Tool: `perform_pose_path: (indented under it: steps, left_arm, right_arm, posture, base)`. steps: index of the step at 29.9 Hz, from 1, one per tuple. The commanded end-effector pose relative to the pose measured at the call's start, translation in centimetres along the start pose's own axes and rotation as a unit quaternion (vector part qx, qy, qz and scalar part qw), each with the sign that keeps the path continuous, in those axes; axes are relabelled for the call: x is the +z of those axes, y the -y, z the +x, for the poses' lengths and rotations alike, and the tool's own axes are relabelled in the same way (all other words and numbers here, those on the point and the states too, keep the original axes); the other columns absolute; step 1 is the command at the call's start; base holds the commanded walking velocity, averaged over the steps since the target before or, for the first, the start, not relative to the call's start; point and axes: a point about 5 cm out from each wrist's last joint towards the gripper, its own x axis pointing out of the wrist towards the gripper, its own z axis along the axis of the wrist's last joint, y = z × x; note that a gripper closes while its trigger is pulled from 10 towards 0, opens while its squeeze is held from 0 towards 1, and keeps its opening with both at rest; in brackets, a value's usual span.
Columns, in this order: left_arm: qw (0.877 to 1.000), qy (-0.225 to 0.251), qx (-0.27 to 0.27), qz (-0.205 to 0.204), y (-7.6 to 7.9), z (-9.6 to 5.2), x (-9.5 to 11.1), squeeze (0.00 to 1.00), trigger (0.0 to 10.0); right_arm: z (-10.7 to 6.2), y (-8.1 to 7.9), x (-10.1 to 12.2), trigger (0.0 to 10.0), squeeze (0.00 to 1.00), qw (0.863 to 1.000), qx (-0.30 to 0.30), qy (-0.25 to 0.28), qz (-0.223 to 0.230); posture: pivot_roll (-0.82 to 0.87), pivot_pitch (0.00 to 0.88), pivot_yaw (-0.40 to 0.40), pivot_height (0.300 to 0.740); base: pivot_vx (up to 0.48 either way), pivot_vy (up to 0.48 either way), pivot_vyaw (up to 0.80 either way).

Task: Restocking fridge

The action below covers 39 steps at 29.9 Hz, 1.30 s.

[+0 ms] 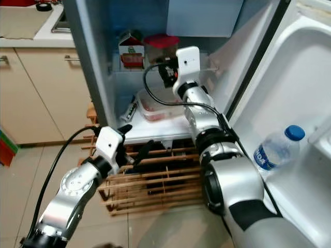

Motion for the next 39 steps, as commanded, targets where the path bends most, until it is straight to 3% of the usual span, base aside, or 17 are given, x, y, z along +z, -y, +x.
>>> perform_pose_path:
  steps: [1, 10, 15, 26, 39]
  left_arm:
    - [1.0, 0.007, -0.01, -0.002, 0.5, 0.2, 0.3, 0.0, 10.0]
    - [1.0, 0.009, -0.01, -0.001, 0.5, 0.3, 0.3, 0.0, 10.0]
    - [1.0, 0.009, -0.01, -0.003, 0.6, 0.2, 0.3, 0.0, 10.0]
    - [1.0, 0.008, -0.008, -0.005, 0.6, 0.2, 0.2, 0.0, 10.0]
    - [1.0, 0.002, -0.001, -0.012, 0.7, -0.1, -0.1, 0.0, 10.0]
  right_arm:
    - [0.1, 0.9, 0.8, 0.0, 0.0, 1.0, -0.015, 0.015, 0.0]
    - [0.0, 1.0, 0.5, 0.0, 0.0, 1.0, -0.016, 0.008, 0.008]
    - [0.1, 1.0, 0.2, 0.0, 0.0, 0.999, -0.021, -0.006, 0.044]
    - [0.3, 0.5, 0.0, 0.0, 0.0, 0.997, -0.026, -0.018, 0.066]
    - [0.0, 0.2, -0.8, 0.0, 0.0, 0.998, -0.027, -0.038, 0.036]
  posture:
    - [0.05, 0.023, -0.063, 0.74]
    - [0.04, 0.025, -0.064, 0.74]
    - [0.04, 0.025, -0.064, 0.74]
    - [0.05, 0.024, -0.07, 0.74]
    - [0.07, 0.033, -0.085, 0.74]
  base:
    - [0.262, 0.0, 0.0]
    - [0.0, 0.0, 0.0]
    - [0.0, 0.0, 0.0]
    - [0.0, 0.0, 0.0]
    - [0.0, 0.0, 0.0]
